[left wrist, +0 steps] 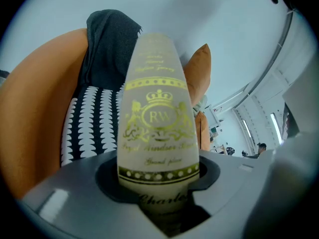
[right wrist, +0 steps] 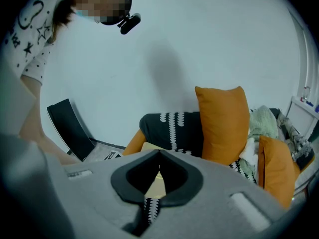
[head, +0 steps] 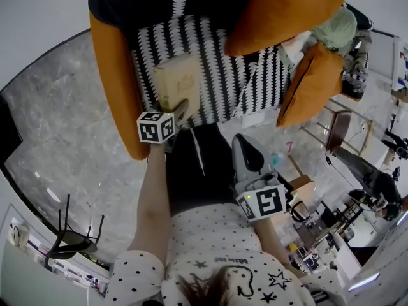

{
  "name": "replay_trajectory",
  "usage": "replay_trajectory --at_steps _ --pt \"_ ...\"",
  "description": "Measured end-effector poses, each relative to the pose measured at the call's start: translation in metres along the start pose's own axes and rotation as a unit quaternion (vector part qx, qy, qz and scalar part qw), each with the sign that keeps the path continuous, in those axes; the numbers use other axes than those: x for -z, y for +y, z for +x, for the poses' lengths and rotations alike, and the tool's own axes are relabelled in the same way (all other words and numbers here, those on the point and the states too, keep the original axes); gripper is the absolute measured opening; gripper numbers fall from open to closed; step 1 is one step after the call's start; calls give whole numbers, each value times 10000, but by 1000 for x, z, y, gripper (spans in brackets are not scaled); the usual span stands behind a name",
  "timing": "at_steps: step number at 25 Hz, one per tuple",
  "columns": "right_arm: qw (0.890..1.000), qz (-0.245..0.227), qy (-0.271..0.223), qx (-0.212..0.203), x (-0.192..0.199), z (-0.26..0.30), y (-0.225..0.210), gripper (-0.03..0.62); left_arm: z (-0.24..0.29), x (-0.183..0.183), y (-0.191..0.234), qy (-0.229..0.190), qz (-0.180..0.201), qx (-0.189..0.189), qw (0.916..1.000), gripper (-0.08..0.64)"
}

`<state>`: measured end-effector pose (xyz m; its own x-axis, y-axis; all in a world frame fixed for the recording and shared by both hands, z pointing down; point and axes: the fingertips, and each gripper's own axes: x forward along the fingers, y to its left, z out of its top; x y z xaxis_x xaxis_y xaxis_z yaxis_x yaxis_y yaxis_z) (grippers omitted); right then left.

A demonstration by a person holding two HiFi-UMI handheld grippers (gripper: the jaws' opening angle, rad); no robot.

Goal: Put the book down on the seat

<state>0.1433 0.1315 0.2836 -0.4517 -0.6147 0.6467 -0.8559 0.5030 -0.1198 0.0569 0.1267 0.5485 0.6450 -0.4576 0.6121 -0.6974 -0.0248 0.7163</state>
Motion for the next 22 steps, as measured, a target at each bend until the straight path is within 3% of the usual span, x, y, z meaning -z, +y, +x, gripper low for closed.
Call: replay_trajectory --at_steps 14,22 --pt "9995 54 165 246 2 4 -4 2 14 3 18 206 -193 2 9996 224" --pt "9994 17 196 279 1 13 1 2 31 -1 26 323 -116 69 9994 224"
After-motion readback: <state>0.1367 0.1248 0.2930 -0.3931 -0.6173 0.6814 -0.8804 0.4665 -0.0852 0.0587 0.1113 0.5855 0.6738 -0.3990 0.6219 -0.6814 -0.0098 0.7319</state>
